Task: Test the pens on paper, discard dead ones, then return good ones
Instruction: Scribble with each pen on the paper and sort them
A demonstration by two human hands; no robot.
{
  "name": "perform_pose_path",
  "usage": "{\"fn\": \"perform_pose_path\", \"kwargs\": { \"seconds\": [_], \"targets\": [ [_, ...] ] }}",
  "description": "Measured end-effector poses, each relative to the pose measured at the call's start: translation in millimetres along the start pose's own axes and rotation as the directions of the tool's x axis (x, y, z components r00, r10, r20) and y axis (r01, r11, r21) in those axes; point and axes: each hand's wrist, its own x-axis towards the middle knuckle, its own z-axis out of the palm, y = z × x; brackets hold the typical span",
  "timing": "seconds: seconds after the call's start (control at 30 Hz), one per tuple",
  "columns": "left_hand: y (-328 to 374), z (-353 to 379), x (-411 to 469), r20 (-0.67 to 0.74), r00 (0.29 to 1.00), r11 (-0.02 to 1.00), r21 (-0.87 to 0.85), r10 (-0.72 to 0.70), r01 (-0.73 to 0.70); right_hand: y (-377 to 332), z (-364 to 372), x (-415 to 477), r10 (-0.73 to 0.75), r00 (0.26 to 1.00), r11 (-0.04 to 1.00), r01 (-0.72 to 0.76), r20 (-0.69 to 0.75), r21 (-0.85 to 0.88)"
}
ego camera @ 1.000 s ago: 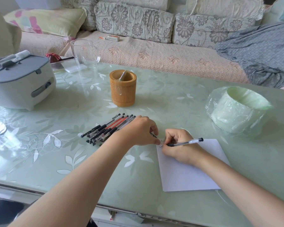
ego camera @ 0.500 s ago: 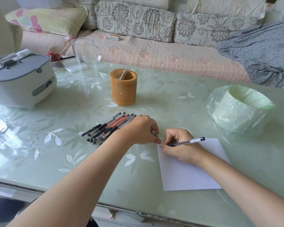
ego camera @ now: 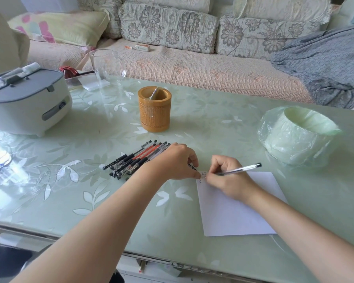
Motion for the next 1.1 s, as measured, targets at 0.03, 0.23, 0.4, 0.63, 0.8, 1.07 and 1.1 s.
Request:
{"fn": "perform_pose_path", "kwargs": {
  "seconds": [0.03,0.23,0.4,0.63,0.8,1.07,1.1],
  "targets": [
    [0,-1,-1,0.007,1.000,1.000,0.002,0.003,-0.003,-1,-2,0,0.026,0.999,0.996,-0.022,-0.044,0.090],
    [-1,-9,-8,-0.099,0.995,0.999,-0.054,-0.012,0.007,-3,-4,0,0.078,0.978,0.963,-0.024,-0.192,0.270],
    [-15,-15,-15,-0.007,0.999,0.994,0.106,0.039,-0.038,-11,-16,-1,0.044,0.977,0.983,-0.006,-0.208,0.181],
    [-8,-9,-13,-0.112,0.991,0.986,0.154,0.075,-0.057,-22,-33,2,0.158,0.976,0.860,-0.062,-0.148,0.506],
    [-1,-9,-12,-0.205,0.978,0.999,0.017,0.035,-0.032,-27,-42,3,0.014,0.988,0.996,-0.001,-0.157,0.086],
    [2,-12,-12,-0.227,0.973,0.998,-0.054,0.029,-0.042,-25,-33,0,-0.092,0.980,0.781,-0.039,-0.176,-0.624],
    [3,-11,-13,-0.228,0.973,0.998,-0.048,0.028,-0.040,-26,-33,0,-0.103,0.979,0.769,-0.033,-0.176,-0.638]
  ]
}}
